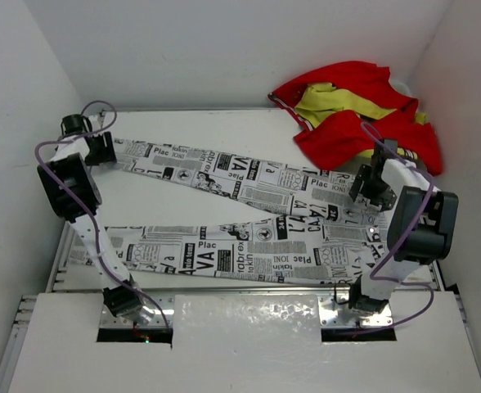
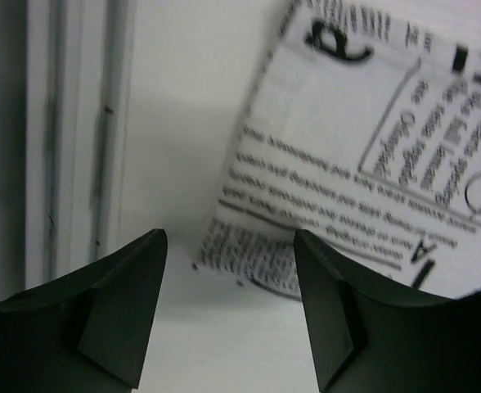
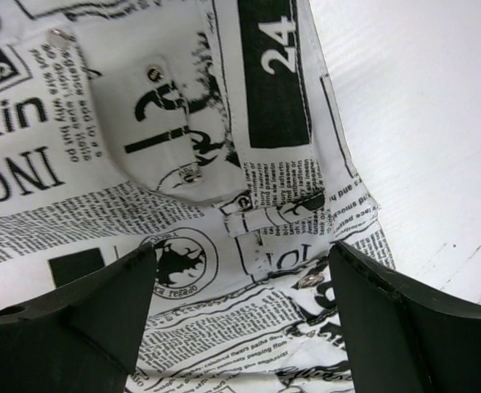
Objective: Fold and stack the trousers
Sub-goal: Fold the trousers
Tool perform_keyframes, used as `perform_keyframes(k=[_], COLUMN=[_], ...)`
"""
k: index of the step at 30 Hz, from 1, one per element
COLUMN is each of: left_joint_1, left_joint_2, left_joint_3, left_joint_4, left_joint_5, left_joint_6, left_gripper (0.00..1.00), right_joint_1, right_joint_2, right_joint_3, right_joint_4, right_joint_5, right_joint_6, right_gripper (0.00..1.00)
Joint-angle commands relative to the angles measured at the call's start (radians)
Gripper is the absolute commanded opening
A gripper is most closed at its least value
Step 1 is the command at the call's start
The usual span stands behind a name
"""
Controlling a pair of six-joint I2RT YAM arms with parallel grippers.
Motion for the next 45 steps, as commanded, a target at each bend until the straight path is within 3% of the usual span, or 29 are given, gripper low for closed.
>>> perform_keyframes(k=[1, 3, 5, 7, 11, 19, 22, 26, 29, 31, 36, 40, 45], left_joint_1=[-0.022, -0.027, -0.031, -0.028, 0.001, 0.196, 0.208, 0.206, 0.206, 0.208, 0.223, 0.228, 0.226], left_joint_2=[-0.06, -0.076, -0.08, -0.08, -0.149, -0.35, -0.396, -0.416, -0.383, -0.369, -0.327, -0.278, -0.142], left_joint_3=[-0.122, -0.188, -0.209, -0.209, -0.26, -0.402, -0.46, -0.447, -0.371, -0.297, -0.134, -0.086, -0.051], left_joint_4=[-0.036, -0.006, 0.003, -0.014, -0.058, -0.228, -0.235, -0.265, -0.316, -0.353, -0.343, -0.261, -0.286], left_joint_5=[0.019, 0.049, 0.057, 0.068, 0.085, -0.033, -0.099, -0.034, 0.011, 0.051, 0.103, 0.12, 0.088], left_joint_6=[-0.031, -0.027, -0.025, -0.008, 0.064, 0.332, 0.392, 0.412, 0.398, 0.384, 0.288, 0.185, 0.139], left_gripper=[0.61, 0.5, 0.15, 0.0, 0.0, 0.0, 0.0, 0.0, 0.37, 0.46, 0.5, 0.53, 0.53], right_joint_1=[0.015, 0.015, 0.017, 0.017, 0.015, 0.011, 0.005, -0.001, 0.006, 0.017, 0.048, 0.049, 0.06], right_joint_2=[-0.032, -0.03, -0.027, -0.027, -0.027, -0.018, -0.004, 0.061, 0.124, 0.155, 0.259, 0.344, 0.408], right_joint_3=[0.057, 0.06, 0.062, 0.065, 0.049, 0.012, 0.051, 0.173, 0.235, 0.256, 0.324, 0.35, 0.348], right_joint_4=[-0.026, -0.028, -0.028, -0.027, -0.022, 0.012, 0.053, 0.102, 0.173, 0.202, 0.242, 0.214, 0.175], right_joint_5=[0.032, 0.037, 0.041, 0.047, 0.047, 0.041, -0.006, -0.066, -0.107, -0.132, -0.106, -0.057, -0.011], right_joint_6=[-0.002, -0.001, 0.004, 0.007, 0.015, 0.005, 0.008, 0.044, 0.079, 0.087, 0.125, 0.159, 0.156], right_gripper=[0.81, 0.81, 0.81, 0.81, 0.82, 0.82, 0.82, 0.81, 0.79, 0.77, 0.76, 0.75, 0.74])
